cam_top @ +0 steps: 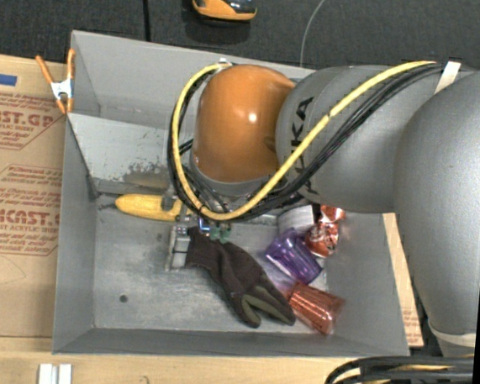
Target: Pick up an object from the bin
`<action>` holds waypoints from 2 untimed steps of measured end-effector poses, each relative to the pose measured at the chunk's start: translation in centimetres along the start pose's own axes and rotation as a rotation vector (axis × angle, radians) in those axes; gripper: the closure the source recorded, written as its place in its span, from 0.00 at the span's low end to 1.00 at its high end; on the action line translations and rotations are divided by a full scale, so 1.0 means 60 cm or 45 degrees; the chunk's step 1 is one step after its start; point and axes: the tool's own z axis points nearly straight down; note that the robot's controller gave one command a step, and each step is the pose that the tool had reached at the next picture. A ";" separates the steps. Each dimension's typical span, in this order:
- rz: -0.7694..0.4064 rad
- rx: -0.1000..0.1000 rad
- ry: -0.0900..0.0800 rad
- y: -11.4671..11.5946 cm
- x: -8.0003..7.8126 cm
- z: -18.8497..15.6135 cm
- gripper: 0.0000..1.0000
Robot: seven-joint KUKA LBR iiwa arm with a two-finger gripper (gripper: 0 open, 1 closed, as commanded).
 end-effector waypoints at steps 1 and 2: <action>0.002 -0.002 -0.010 -0.001 -0.003 -0.008 0.00; -0.070 -0.004 -0.018 -0.028 0.013 0.008 0.00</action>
Offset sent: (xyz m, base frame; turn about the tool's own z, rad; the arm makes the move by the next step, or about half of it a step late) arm -0.0360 -0.0757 -0.0353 -0.1728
